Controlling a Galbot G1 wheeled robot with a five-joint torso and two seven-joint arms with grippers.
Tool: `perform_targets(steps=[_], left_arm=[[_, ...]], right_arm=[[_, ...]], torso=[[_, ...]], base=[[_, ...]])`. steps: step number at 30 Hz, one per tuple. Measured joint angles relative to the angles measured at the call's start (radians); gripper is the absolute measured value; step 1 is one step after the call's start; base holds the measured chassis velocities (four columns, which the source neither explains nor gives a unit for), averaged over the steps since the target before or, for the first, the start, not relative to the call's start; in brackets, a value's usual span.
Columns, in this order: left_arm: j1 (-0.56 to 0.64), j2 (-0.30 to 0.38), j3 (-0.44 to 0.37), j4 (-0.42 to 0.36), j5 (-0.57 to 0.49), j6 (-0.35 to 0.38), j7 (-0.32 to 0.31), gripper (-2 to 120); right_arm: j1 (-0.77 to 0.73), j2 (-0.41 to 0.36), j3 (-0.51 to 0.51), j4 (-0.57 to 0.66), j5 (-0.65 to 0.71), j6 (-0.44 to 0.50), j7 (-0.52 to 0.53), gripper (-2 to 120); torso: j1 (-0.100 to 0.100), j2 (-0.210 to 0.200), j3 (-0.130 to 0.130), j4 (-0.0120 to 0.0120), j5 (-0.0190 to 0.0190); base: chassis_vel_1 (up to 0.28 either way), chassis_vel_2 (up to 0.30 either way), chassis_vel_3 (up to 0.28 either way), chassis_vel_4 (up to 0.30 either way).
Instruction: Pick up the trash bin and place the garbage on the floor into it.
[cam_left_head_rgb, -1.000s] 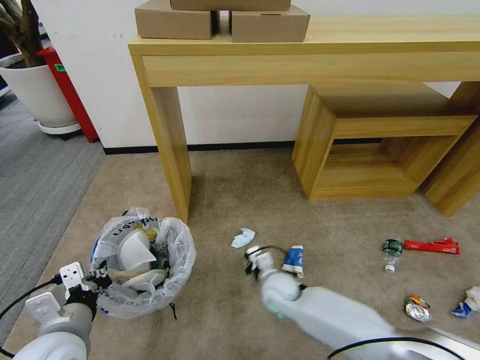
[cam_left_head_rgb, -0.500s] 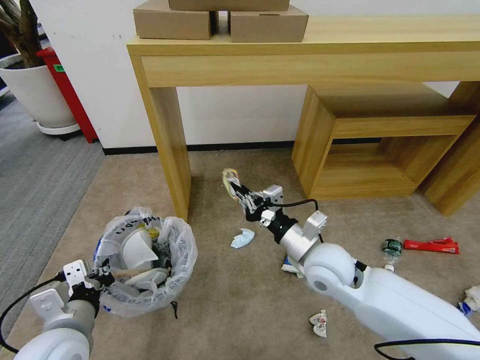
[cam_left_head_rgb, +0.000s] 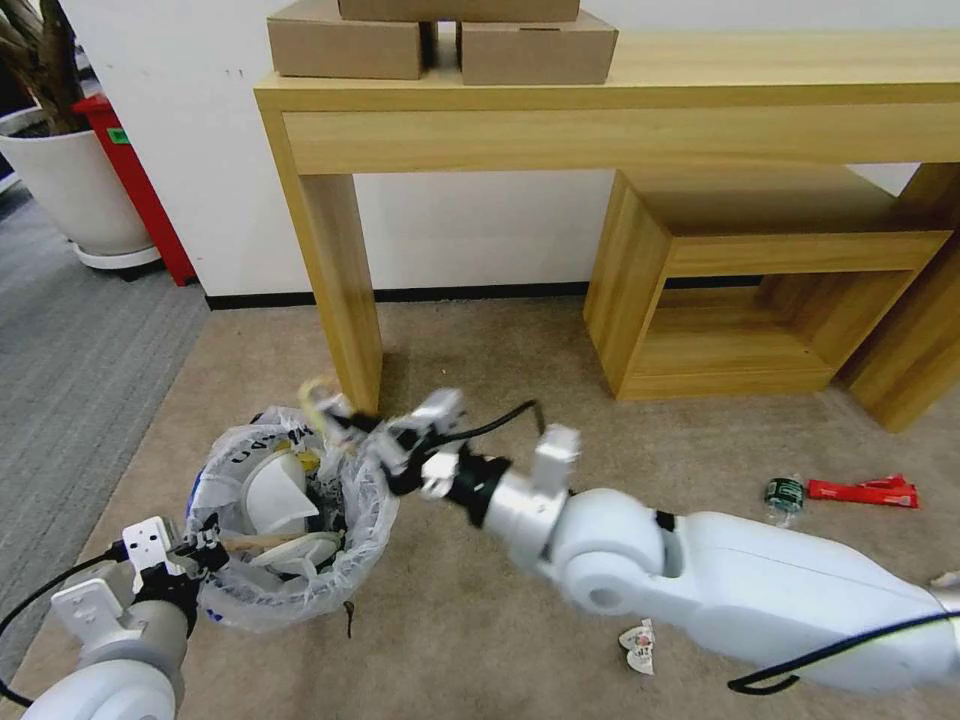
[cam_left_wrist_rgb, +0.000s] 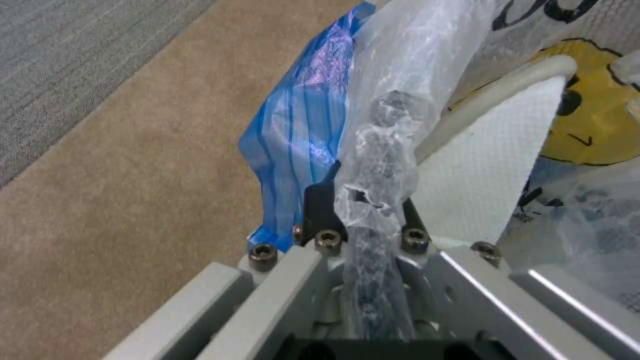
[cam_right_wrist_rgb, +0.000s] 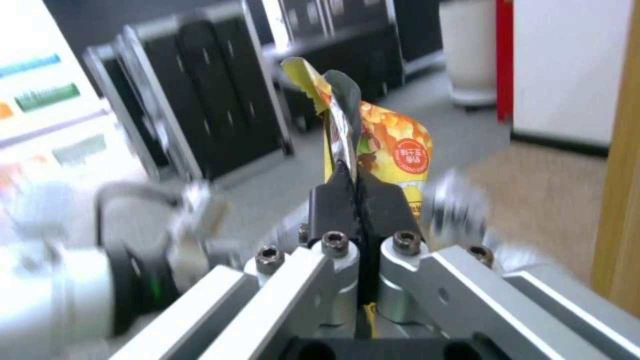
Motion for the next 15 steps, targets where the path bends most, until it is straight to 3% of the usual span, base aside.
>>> perform_targets(steps=[6,15], left_arm=[[0.01,-0.008,-0.005,-0.013,0.001,-0.001,0.0,0],[0.015,-0.013,-0.007,-0.019,0.001,-0.003,0.0,0]], right_arm=[[0.02,0.065,-0.084,-0.093,-0.037,-0.034,0.048,0],[0.03,0.16,-0.129,-0.169,-0.052,-0.049,0.093,0]], torso=[[0.0,0.0,0.0,-0.0002,0.0001],[0.0,0.0,0.0,-0.0002,0.0]], base=[[0.0,0.0,0.0,0.0],[0.0,0.0,0.0,0.0]])
